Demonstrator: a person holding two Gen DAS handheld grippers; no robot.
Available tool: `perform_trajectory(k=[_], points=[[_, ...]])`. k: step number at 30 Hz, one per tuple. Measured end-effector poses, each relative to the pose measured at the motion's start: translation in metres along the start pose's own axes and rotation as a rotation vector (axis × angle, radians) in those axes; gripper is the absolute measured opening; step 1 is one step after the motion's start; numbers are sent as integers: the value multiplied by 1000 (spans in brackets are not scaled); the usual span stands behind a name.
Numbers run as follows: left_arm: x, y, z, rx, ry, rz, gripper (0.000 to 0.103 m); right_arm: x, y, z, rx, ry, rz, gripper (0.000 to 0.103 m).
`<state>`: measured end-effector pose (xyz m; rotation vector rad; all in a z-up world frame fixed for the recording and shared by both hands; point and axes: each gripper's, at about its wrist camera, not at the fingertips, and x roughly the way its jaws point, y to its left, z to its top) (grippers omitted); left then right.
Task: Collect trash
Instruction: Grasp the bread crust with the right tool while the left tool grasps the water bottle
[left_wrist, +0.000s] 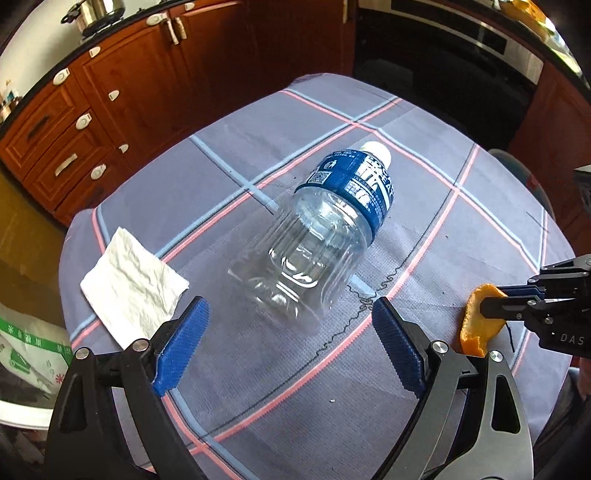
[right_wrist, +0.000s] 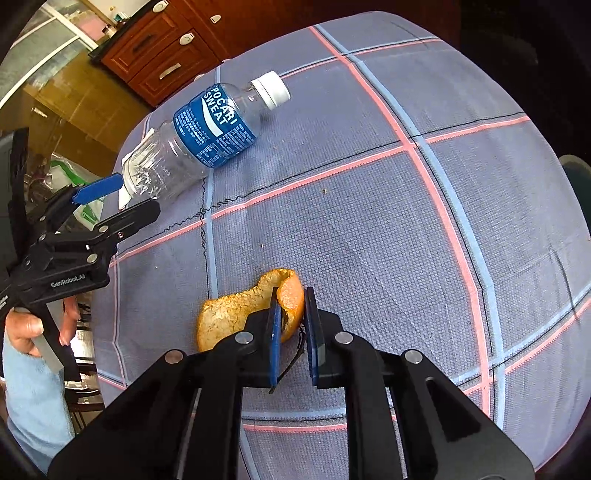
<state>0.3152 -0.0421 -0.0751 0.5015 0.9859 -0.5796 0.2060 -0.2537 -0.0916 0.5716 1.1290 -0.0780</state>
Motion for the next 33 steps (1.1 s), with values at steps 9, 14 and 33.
perform_trajectory(k=[9, 14, 33], points=[[28, -17, 25, 101, 62, 28, 91, -1, -9, 0, 25, 6, 26, 11], [31, -28, 26, 129, 71, 48, 69, -3, -11, -2, 31, 11, 41, 11], [22, -80, 33, 260, 138, 44, 76, -12, -34, -4, 45, -12, 43, 11]])
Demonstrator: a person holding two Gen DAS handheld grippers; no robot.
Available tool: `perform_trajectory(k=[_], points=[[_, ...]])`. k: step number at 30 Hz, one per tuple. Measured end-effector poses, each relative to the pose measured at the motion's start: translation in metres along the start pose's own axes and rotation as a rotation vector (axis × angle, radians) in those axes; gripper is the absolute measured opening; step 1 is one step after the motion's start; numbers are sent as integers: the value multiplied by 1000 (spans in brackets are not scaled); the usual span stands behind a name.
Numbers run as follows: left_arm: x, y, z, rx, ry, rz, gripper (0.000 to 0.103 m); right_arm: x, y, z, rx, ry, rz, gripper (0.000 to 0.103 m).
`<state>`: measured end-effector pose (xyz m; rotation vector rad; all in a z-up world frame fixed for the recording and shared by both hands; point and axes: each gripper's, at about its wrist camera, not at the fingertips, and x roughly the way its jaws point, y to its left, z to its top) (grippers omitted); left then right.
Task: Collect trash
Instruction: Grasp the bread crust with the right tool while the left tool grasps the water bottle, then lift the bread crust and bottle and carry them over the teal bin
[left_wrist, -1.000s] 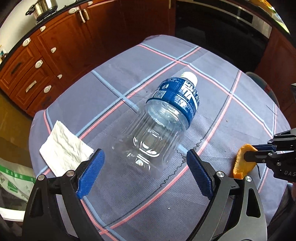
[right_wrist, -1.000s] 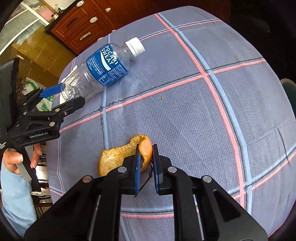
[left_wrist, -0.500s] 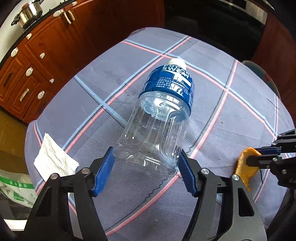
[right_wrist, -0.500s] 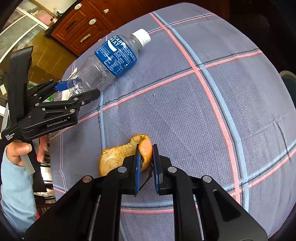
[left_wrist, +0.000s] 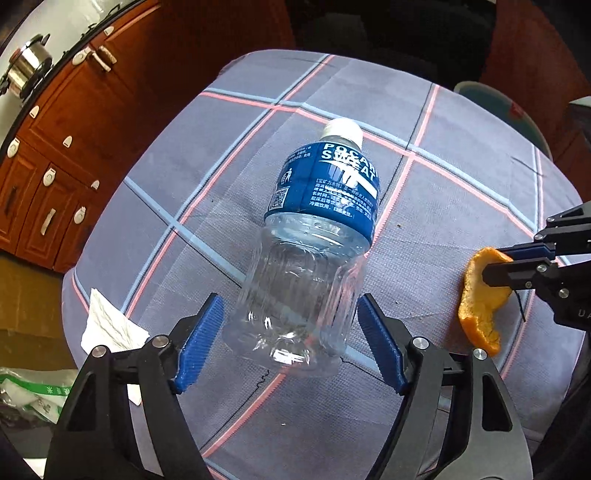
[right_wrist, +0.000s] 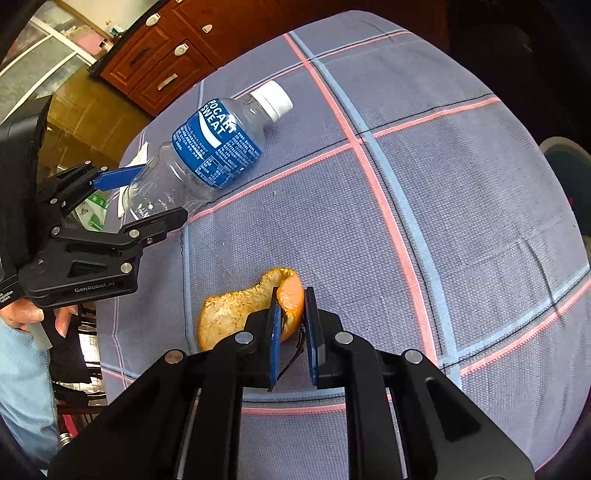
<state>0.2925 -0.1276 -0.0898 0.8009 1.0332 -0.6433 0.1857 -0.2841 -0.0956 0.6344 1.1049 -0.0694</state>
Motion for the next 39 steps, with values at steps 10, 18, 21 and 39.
perform_trajectory(k=[10, 18, 21, 39], points=[[18, -15, 16, -38, 40, 17, 66, -12, -24, 0, 48, -22, 33, 11], [-5, -34, 17, -127, -20, 0, 61, -39, -40, 1, 80, -82, 54, 11], [-15, -41, 19, -148, -50, -15, 61, -51, -45, -2, 83, -104, 59, 11], [-82, -111, 33, -146, -189, -112, 61, -148, -101, -22, 161, -299, 47, 11]])
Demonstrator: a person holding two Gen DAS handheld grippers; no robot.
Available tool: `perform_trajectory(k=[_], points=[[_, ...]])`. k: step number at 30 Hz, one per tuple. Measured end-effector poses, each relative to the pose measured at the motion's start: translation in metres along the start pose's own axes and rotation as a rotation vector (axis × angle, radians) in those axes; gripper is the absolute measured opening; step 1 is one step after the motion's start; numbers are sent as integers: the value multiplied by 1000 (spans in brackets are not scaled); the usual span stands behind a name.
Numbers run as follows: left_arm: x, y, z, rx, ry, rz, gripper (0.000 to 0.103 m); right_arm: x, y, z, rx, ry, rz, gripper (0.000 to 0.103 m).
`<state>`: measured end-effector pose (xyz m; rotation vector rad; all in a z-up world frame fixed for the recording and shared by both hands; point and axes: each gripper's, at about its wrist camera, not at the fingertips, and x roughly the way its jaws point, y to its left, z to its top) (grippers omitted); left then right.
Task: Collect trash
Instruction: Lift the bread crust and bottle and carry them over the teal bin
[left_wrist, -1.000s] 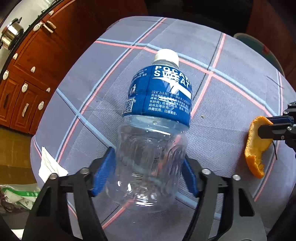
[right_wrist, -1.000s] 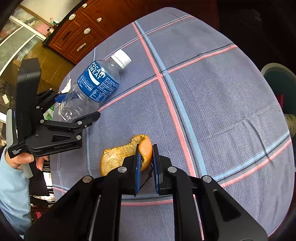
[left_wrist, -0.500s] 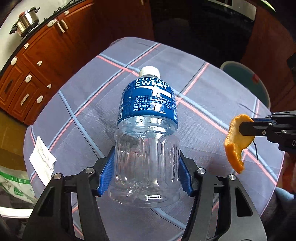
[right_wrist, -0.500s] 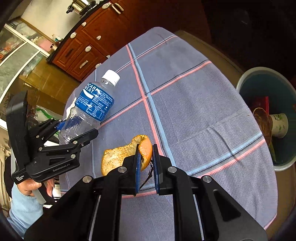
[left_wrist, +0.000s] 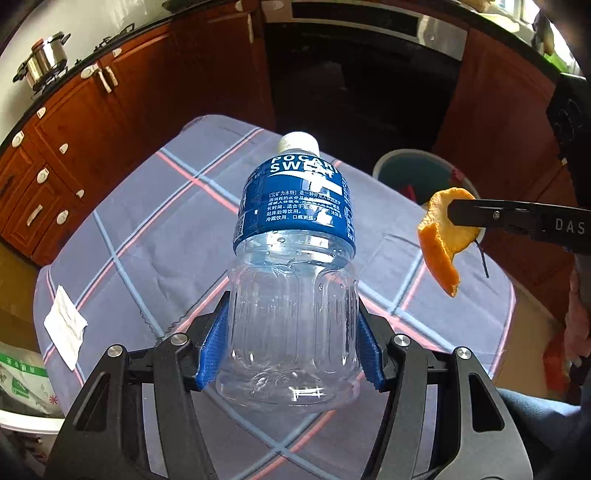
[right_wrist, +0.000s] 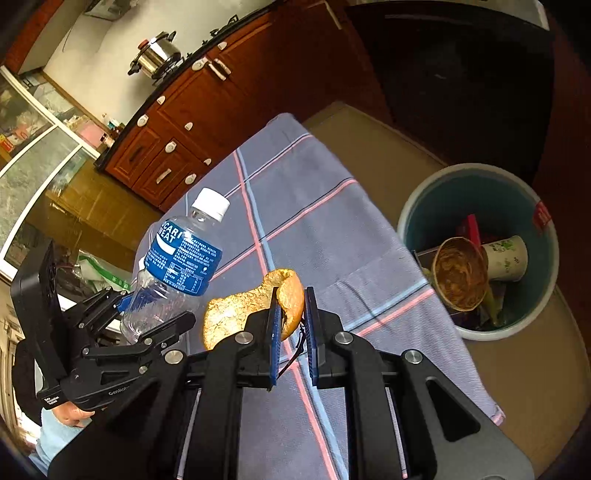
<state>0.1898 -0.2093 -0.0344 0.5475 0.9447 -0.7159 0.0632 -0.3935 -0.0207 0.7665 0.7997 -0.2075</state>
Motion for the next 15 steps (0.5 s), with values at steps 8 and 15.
perform_trajectory(k=[8, 15], points=[[3, -58, 38, 66, -27, -68, 61, -52, -71, 14, 112, -108, -48, 11], [27, -117, 62, 121, 8, -122, 61, -71, -130, 10, 198, -138, -75, 11]])
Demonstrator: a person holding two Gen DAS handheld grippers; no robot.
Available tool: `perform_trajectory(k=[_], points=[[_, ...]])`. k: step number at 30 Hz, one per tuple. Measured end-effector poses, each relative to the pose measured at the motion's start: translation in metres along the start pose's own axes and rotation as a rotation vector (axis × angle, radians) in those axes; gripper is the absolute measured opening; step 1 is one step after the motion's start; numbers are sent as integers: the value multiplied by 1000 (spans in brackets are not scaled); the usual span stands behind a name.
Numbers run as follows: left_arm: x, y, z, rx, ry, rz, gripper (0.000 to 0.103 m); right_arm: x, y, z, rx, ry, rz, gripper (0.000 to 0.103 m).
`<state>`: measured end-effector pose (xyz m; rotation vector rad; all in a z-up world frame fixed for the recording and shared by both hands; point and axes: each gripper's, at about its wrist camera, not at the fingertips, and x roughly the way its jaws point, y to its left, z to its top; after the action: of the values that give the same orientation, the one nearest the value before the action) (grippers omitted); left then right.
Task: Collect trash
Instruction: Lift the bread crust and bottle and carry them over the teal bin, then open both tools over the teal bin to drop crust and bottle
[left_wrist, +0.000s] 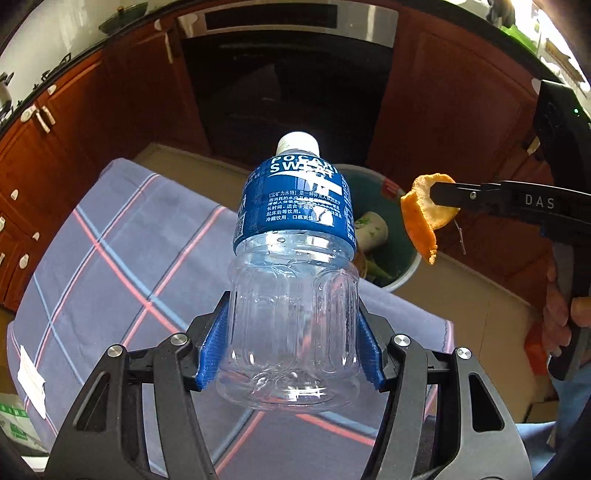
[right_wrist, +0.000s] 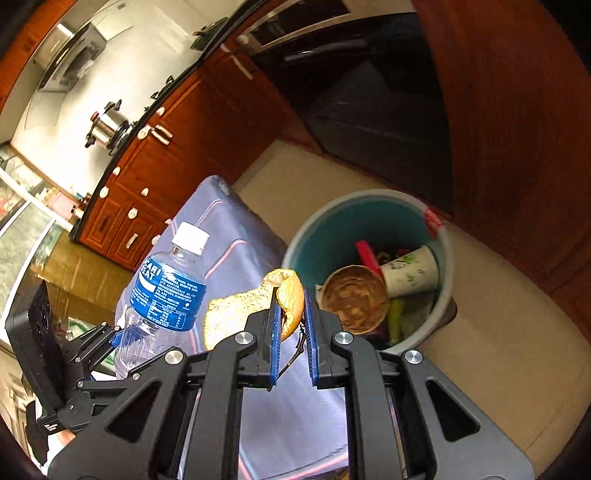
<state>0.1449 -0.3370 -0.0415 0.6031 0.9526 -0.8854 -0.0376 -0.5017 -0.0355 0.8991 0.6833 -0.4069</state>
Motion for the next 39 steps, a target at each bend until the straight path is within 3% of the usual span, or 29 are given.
perform_trajectory(k=[11, 25, 39], points=[[45, -55, 27, 42, 74, -49, 61, 9, -64, 5, 98, 9, -9, 11], [108, -68, 41, -27, 168, -107, 62, 44, -96, 21, 51, 74, -153, 11], [129, -68, 63, -48, 139, -152, 62, 72, -111, 27, 33, 118, -203, 11]])
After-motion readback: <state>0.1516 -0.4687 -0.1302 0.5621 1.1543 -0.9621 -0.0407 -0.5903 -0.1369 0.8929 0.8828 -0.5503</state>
